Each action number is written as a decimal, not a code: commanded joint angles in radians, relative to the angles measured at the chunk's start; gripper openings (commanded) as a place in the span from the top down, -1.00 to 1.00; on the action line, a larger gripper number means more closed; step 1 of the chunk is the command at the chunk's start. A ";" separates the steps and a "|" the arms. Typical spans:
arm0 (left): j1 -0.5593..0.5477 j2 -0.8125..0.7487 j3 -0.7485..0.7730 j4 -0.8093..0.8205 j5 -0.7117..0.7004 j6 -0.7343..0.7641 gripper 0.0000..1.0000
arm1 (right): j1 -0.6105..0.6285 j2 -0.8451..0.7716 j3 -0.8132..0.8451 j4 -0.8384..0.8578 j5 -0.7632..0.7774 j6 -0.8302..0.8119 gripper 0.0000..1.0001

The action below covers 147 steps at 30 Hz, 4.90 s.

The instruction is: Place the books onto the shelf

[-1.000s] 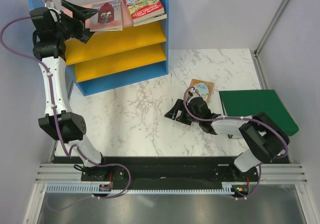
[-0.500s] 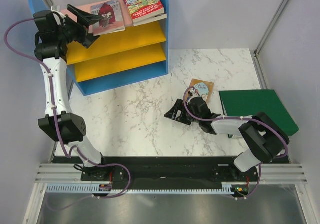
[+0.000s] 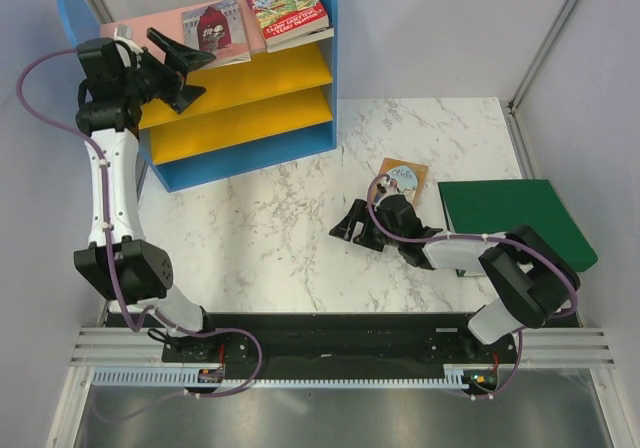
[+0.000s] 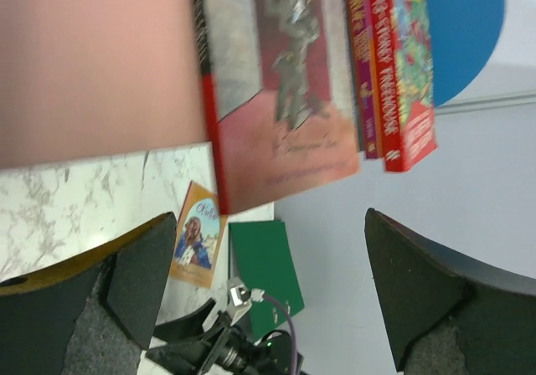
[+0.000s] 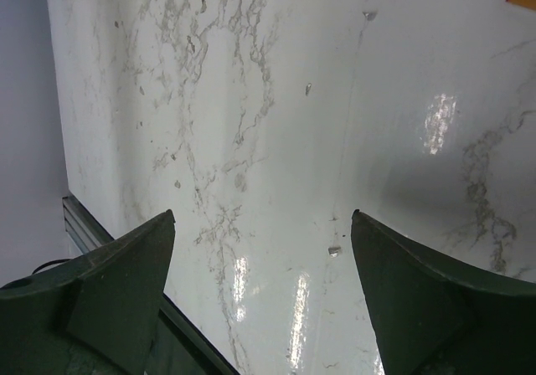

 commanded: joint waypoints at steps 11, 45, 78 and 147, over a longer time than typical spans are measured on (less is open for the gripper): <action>-0.153 -0.661 -0.806 0.019 -0.258 0.304 -1.00 | -0.058 -0.368 0.091 -0.440 0.402 -0.136 -0.96; -0.781 0.031 -0.886 0.429 -0.409 0.166 -1.00 | -0.503 -0.009 -0.018 -0.063 -0.029 -0.050 0.97; -0.781 0.265 -0.713 0.662 -0.321 0.063 -0.72 | -0.566 0.037 0.084 -0.186 -0.116 -0.116 -0.30; -0.974 -0.023 -1.115 1.167 -0.446 -0.219 -0.64 | -0.543 -0.445 0.025 -0.295 -0.340 -0.066 0.92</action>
